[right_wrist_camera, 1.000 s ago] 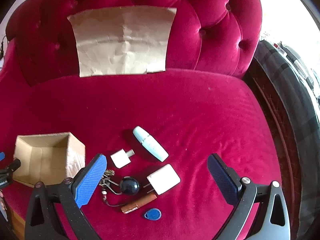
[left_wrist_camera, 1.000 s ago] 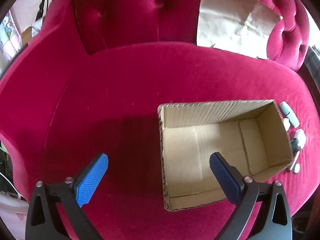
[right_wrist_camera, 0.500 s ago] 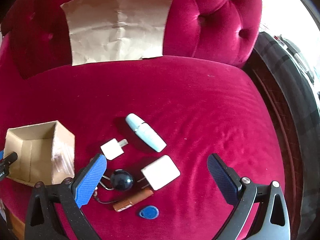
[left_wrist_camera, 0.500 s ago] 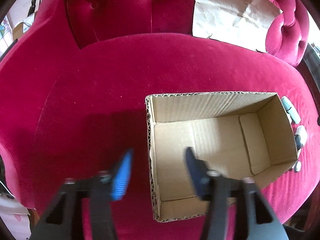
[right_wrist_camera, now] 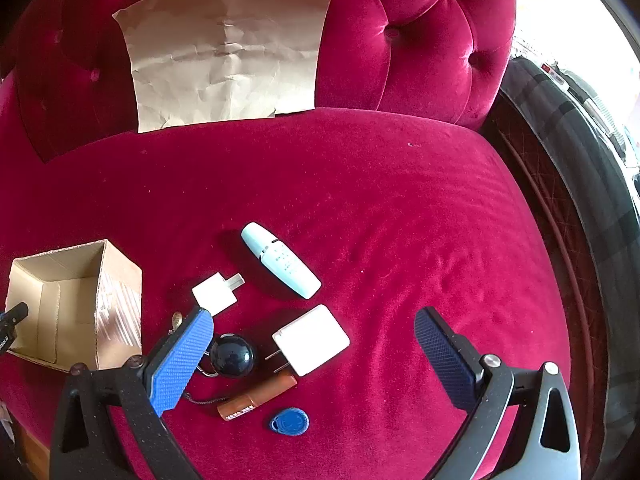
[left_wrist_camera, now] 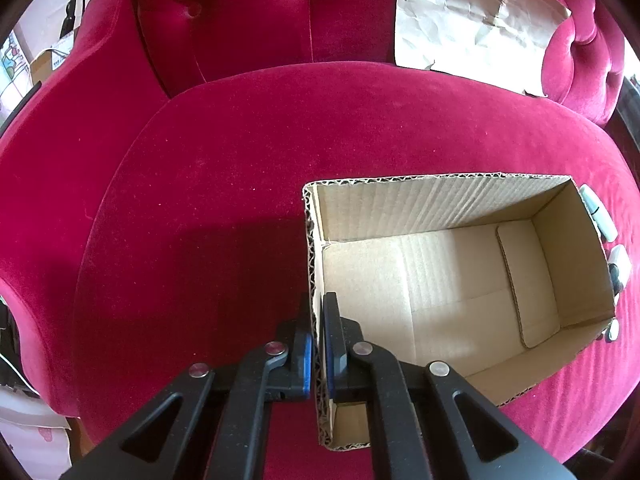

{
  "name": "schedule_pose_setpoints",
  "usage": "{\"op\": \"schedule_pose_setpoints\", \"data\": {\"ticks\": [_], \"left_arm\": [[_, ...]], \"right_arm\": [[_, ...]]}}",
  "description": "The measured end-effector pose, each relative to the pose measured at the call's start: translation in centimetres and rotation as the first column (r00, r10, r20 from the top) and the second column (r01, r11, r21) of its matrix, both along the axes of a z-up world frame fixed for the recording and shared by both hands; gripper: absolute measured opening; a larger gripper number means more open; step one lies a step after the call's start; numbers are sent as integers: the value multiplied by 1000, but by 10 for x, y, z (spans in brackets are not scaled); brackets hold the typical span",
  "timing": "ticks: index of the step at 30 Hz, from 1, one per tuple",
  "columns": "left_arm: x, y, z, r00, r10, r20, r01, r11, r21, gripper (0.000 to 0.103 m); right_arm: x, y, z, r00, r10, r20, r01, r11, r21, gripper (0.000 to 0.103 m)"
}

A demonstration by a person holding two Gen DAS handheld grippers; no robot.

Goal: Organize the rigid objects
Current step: 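Grasp the white square charger with the right gripper while the left gripper clamps the box wall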

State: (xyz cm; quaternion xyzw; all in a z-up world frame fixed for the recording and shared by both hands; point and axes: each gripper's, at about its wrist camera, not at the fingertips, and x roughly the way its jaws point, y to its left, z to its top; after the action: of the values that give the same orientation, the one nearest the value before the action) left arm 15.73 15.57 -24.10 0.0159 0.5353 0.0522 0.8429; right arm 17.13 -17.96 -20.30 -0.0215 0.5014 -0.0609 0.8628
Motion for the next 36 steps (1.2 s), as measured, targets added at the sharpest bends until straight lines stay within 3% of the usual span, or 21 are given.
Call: {"op": "schedule_pose_setpoints", "data": {"ticks": [7, 16, 27, 32, 36], "left_arm": [[6, -2, -2, 1000, 0, 1, 0, 1000, 0, 4], [6, -3, -2, 1000, 5, 4, -5, 1000, -3, 4], [6, -4, -3, 1000, 2, 4, -2, 1000, 0, 4], [5, -3, -3, 1000, 4, 4, -4, 1000, -3, 4], [5, -3, -3, 1000, 6, 5, -6, 1000, -6, 4]], "right_arm": [[1, -3, -8, 999, 18, -47, -17, 1000, 25, 103], [-3, -11, -28, 995, 0, -103, -1, 1000, -12, 103], [6, -31, -55, 989, -8, -147, 16, 999, 49, 102], [9, -29, -66, 985, 12, -171, -3, 999, 51, 100], [14, -23, -76, 979, 35, -201, -27, 999, 44, 92]]}}
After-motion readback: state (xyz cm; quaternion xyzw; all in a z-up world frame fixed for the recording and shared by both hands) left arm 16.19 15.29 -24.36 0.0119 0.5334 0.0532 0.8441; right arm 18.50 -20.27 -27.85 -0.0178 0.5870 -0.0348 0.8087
